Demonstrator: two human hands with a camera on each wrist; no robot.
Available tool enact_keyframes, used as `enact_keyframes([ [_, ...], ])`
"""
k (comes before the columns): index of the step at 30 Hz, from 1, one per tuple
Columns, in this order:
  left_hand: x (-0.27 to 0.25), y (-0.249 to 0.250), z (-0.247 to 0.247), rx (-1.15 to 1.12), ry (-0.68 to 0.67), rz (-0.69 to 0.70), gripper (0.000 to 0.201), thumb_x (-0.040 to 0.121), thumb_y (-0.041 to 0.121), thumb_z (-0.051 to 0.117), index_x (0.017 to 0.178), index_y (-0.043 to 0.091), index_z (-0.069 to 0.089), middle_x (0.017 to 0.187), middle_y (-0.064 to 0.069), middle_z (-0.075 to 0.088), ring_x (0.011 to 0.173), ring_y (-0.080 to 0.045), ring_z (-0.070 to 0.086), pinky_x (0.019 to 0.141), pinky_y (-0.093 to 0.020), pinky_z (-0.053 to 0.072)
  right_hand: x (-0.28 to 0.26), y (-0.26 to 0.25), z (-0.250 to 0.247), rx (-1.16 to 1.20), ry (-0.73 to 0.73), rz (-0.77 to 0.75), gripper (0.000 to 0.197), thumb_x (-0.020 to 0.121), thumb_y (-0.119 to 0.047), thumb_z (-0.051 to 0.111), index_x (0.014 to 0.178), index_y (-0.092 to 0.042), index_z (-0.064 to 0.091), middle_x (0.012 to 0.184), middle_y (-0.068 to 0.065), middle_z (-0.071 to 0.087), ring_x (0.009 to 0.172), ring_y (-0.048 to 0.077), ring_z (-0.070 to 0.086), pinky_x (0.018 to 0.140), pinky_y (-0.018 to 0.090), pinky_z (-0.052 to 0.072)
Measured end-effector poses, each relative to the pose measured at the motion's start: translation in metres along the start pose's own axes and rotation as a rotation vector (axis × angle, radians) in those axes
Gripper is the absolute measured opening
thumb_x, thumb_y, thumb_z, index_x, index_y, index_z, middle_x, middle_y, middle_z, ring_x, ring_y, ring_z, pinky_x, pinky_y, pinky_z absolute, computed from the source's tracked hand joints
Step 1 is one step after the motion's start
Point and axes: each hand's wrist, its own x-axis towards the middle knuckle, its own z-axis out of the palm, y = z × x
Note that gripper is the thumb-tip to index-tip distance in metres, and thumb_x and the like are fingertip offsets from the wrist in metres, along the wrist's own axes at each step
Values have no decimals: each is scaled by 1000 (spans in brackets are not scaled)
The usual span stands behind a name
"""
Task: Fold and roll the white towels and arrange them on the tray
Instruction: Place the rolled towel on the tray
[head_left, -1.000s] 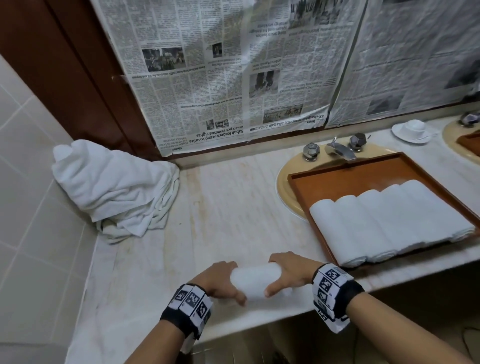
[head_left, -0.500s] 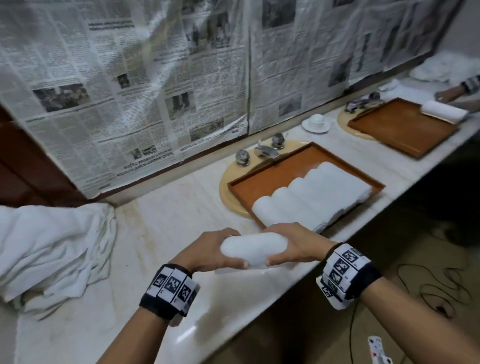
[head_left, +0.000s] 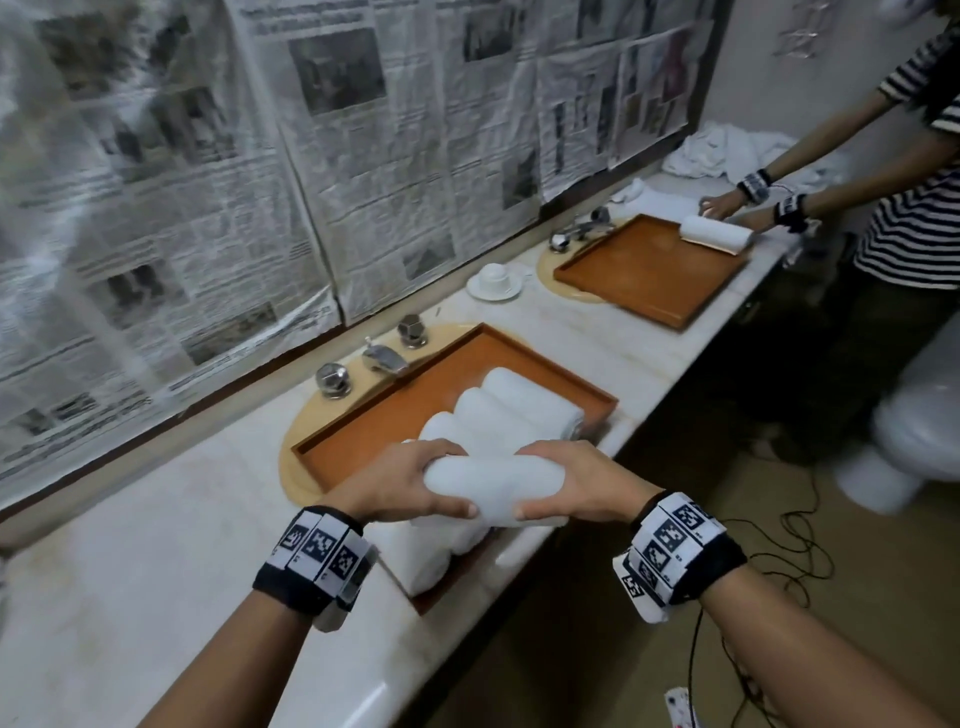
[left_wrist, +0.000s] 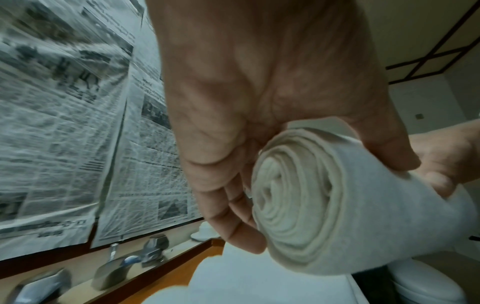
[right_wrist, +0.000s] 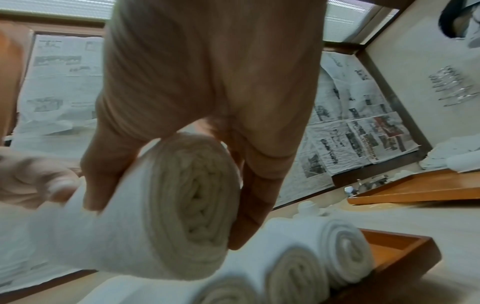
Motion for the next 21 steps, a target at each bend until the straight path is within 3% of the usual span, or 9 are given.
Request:
enact_keyframes([
  [2, 26, 13, -4, 5, -12, 19, 66, 65, 69, 79, 123, 44, 58, 113, 21, 62, 101, 2, 57, 83, -20, 48, 3, 14, -16, 23, 28, 21, 77, 65, -50, 87, 131, -25, 58, 117, -13, 60, 110, 3, 55, 87, 6, 39],
  [5, 64, 28, -11, -13, -38, 45, 65, 66, 62, 83, 123, 40, 59, 115, 19, 63, 104, -1, 59, 89, -24, 50, 8, 32, -36, 64, 81, 60, 77, 63, -52, 88, 129, -24, 60, 120, -8, 62, 112, 7, 57, 97, 23, 46],
  [8, 102, 38, -17, 5, -79, 66, 64, 68, 57, 84, 124, 38, 59, 116, 17, 63, 105, -4, 59, 93, -28, 50, 17, 47, -55, 61, 141, 74, 70, 66, -46, 89, 126, -23, 62, 117, -8, 64, 109, 6, 57, 96, 22, 45],
  [13, 170, 40, -28, 30, -95, 95, 73, 60, 65, 82, 124, 39, 59, 116, 16, 63, 105, -6, 60, 95, -32, 52, 48, 74, -77, 62, 229, 141, 72, 60, -59, 85, 123, -31, 63, 115, -11, 66, 111, 11, 58, 99, 34, 47],
  [18, 243, 41, -44, 37, -132, 154, 67, 64, 54, 88, 123, 36, 63, 113, 16, 65, 102, -4, 61, 90, -23, 50, 86, 92, -97, 55, 331, 197, 62, 67, -46, 87, 121, -25, 64, 115, -4, 66, 110, 17, 57, 98, 35, 43],
  [21, 289, 31, -47, 75, -160, 180, 71, 59, 62, 83, 122, 37, 61, 116, 15, 63, 105, -6, 59, 95, -31, 49, 111, 112, -99, 61, 348, 262, 64, 71, -50, 84, 125, -26, 59, 120, -4, 61, 111, 16, 51, 92, 30, 39],
])
